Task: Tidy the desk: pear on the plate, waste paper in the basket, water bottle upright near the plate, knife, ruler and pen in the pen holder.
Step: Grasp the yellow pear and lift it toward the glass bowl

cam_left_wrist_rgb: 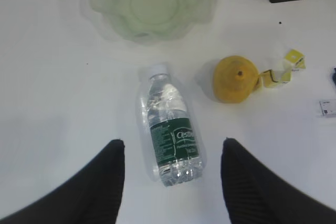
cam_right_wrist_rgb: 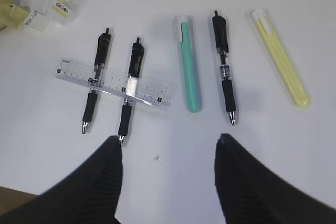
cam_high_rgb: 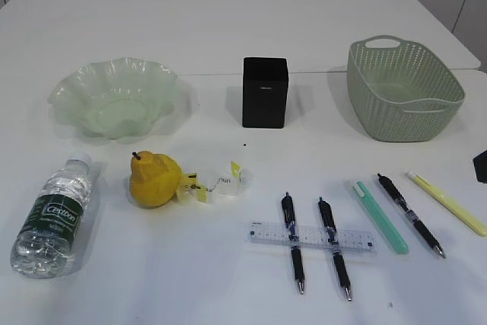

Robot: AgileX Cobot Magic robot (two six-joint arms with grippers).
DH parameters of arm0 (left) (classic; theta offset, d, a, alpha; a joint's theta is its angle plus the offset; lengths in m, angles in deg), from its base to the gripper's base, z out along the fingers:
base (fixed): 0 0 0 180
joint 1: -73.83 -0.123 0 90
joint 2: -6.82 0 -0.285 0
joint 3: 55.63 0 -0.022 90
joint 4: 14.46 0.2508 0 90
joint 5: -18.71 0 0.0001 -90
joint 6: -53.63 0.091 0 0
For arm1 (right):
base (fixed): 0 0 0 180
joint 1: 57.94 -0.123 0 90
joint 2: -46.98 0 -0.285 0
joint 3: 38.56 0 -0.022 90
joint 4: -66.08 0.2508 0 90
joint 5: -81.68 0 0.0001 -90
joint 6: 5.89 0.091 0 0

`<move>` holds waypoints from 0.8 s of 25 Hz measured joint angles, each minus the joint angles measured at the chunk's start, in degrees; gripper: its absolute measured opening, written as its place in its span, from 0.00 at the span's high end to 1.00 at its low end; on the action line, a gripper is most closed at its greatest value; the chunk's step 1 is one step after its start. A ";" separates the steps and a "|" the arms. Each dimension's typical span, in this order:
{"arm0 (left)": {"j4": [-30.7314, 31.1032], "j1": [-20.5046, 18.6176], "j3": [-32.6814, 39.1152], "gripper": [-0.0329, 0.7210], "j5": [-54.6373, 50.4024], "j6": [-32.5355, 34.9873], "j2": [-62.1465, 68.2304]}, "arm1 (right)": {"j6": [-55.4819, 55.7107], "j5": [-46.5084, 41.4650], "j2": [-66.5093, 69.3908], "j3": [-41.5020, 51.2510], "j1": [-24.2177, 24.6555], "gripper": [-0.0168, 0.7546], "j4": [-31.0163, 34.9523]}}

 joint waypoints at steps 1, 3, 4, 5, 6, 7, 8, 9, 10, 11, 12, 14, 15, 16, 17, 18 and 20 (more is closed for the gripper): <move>-0.09 0.80 -1.05 0.41 0.00 0.00 1.60 | -0.02 -0.16 0.11 0.00 0.00 0.44 0.00; -0.09 2.28 -2.87 0.41 0.00 0.00 4.65 | -0.12 -0.14 0.24 0.00 0.00 0.44 0.00; -0.09 3.09 -3.69 0.41 0.00 0.00 5.92 | -0.12 -0.20 0.24 0.00 0.00 0.44 0.00; -0.09 3.78 -4.37 0.41 0.00 0.00 7.42 | -0.12 -0.28 0.24 0.00 0.00 0.44 0.00; -0.09 4.70 -4.88 0.41 0.00 0.00 8.98 | -0.12 -0.28 0.24 0.00 0.00 0.44 0.00; 0.03 5.75 -5.54 0.41 0.10 0.00 10.58 | -0.12 -0.28 0.24 0.00 0.00 0.44 0.00; 0.39 6.93 -6.22 0.41 0.10 0.00 11.98 | -0.14 -0.28 0.24 0.00 0.00 0.44 0.04; 0.76 8.00 -6.80 0.40 0.32 0.00 13.69 | -0.14 -0.28 0.24 -0.10 0.00 0.44 0.04; 1.43 9.33 -7.46 0.38 0.59 0.00 15.43 | -0.14 -0.28 0.24 -0.02 0.00 0.44 0.04; 2.31 10.72 -8.04 0.36 1.27 0.00 16.94 | -0.14 -0.28 0.24 -0.02 0.00 0.44 0.04; 3.23 11.82 -8.53 0.35 1.74 0.00 18.81 | -0.14 -0.28 0.24 -0.02 0.00 0.44 0.13; 5.40 13.97 -9.23 0.31 2.25 0.00 22.77 | -0.14 -0.28 0.24 -0.02 0.00 0.44 0.13; 6.07 14.73 -9.65 0.30 2.25 0.00 24.48 | -0.14 -0.28 0.24 -0.02 0.00 0.44 0.13; 6.31 15.10 -10.00 0.29 2.54 0.00 26.53 | -0.14 -0.28 0.24 -0.12 0.00 0.44 0.13; 6.57 15.56 -10.43 0.29 2.66 0.00 28.60 | -0.14 -0.28 0.24 -0.12 0.00 0.44 0.13; 6.71 15.90 -11.01 0.29 2.66 0.00 30.66 | -0.14 -0.28 0.24 -0.12 0.00 0.44 0.13; 6.71 16.02 -12.47 0.27 2.74 0.00 34.35 | -0.24 -0.28 0.24 -0.12 0.00 0.44 0.13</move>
